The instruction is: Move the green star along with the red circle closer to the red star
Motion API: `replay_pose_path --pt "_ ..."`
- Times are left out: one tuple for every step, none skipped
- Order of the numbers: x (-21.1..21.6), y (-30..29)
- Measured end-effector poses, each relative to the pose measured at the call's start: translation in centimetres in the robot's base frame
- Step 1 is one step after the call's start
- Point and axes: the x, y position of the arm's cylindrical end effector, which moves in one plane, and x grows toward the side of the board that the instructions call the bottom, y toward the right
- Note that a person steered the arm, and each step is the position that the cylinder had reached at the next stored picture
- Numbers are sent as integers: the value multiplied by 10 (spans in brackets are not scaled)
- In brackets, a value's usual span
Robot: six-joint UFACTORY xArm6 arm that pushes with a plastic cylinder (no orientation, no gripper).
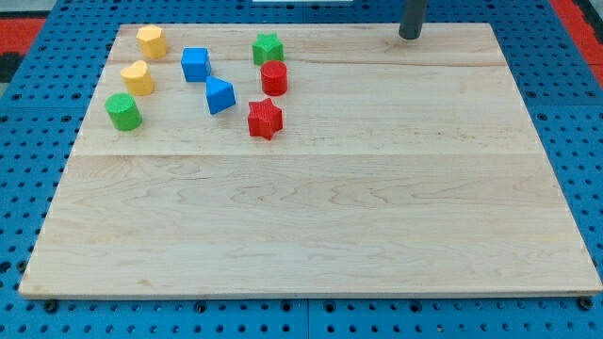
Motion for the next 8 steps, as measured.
replay_pose_path --pt "0 -3" --pt "1 -3" --pt "1 -9" --pt "-12 -49" --pt "-15 -106" --pt "-15 -162" --pt "-15 -199" --pt "-22 -202"
